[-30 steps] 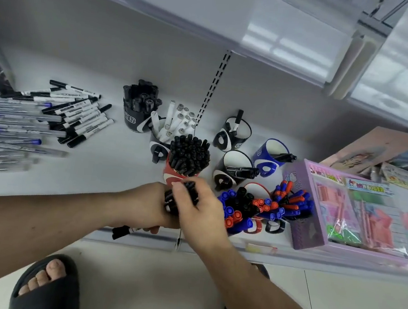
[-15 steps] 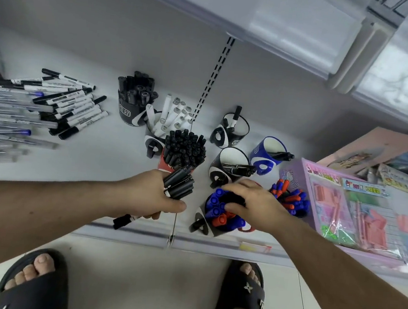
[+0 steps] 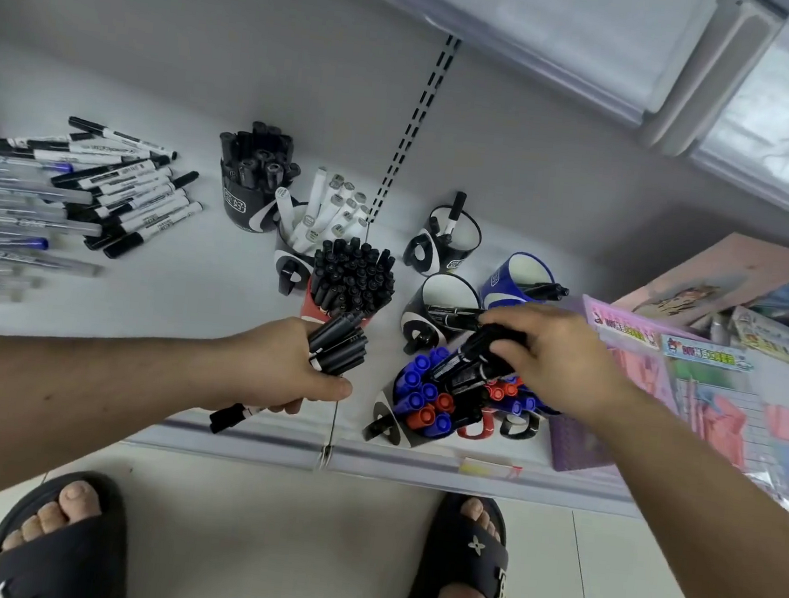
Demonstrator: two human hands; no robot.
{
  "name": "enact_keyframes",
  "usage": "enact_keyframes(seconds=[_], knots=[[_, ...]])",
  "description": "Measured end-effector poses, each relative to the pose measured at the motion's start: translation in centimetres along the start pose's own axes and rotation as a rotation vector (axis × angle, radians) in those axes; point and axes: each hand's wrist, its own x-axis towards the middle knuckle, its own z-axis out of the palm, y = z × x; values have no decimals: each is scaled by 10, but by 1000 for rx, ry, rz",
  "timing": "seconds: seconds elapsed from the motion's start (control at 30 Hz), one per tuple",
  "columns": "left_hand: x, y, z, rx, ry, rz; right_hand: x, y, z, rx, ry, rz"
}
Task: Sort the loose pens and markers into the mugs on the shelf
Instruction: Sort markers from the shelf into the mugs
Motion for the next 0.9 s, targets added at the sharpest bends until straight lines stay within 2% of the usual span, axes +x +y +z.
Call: enact_keyframes(seconds=[0.2, 0.33, 0.43, 0.6, 0.7, 0.8, 0.9], knots=[[0, 0, -3, 13, 7, -10, -5, 15, -36, 188, 150, 172], [-1, 1, -3, 23, 5, -10, -14, 25, -33, 641, 227, 289], [-3, 0, -3, 17, 12, -7, -21, 28, -25, 792, 311, 322], [-3, -2, -1, 10, 13, -11, -23, 35, -17, 890, 357, 372], [-3, -1, -2, 9, 12, -9, -20, 43, -14, 938, 469, 497], [-2, -1, -2, 16, 11, -10, -16, 56, -9, 910, 587, 615], [0, -3, -1, 12, 6, -11, -8, 59, 0, 824, 594, 648]])
